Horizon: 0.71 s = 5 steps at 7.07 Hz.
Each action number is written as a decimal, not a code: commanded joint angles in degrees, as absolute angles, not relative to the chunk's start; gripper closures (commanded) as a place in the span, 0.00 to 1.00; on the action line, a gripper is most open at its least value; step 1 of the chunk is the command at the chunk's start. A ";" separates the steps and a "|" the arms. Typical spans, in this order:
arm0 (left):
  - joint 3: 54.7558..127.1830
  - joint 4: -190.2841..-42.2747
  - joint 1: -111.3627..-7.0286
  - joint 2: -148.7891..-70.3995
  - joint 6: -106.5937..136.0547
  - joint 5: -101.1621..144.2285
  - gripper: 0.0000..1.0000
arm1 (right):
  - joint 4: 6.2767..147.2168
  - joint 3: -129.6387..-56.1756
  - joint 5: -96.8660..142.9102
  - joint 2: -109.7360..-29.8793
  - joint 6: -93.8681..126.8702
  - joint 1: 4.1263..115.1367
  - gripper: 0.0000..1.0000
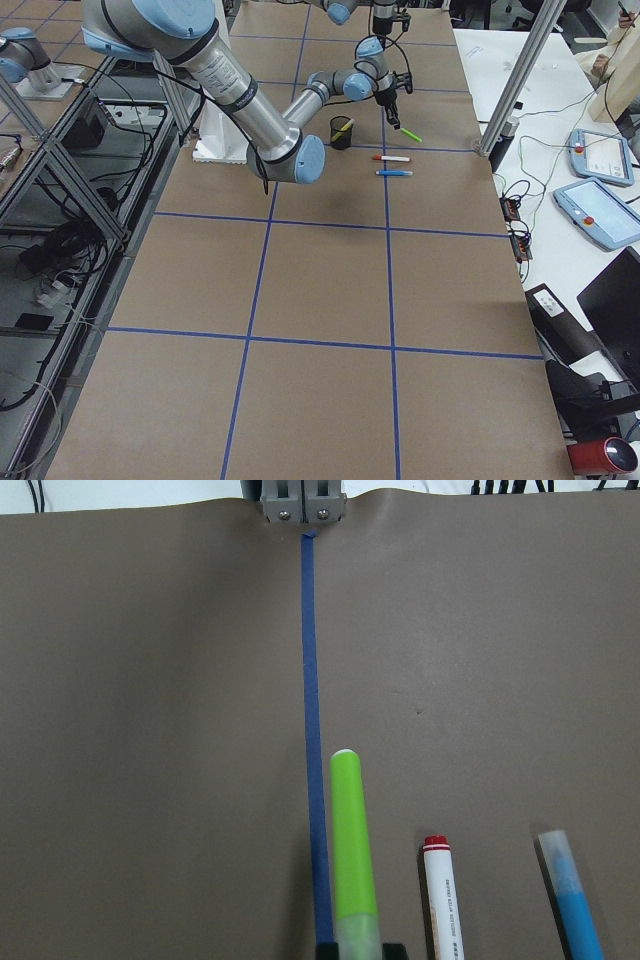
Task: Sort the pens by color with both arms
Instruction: 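Carry the green highlighter beside the red-capped marker and release it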
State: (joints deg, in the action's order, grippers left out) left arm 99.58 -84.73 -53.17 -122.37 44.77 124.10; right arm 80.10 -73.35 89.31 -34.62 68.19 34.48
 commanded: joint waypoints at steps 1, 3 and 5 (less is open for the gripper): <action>99.58 -84.73 -53.17 -122.43 44.82 124.10 0.42 | 80.07 -73.30 89.39 -34.89 65.59 34.36 0.08; 99.49 -84.73 -53.09 -122.52 44.82 124.19 0.42 | 80.07 -73.91 91.82 -34.80 64.26 35.06 0.01; 99.49 -84.73 -52.82 -123.22 45.52 124.36 0.42 | 80.24 -77.50 100.25 -37.77 61.01 38.39 0.01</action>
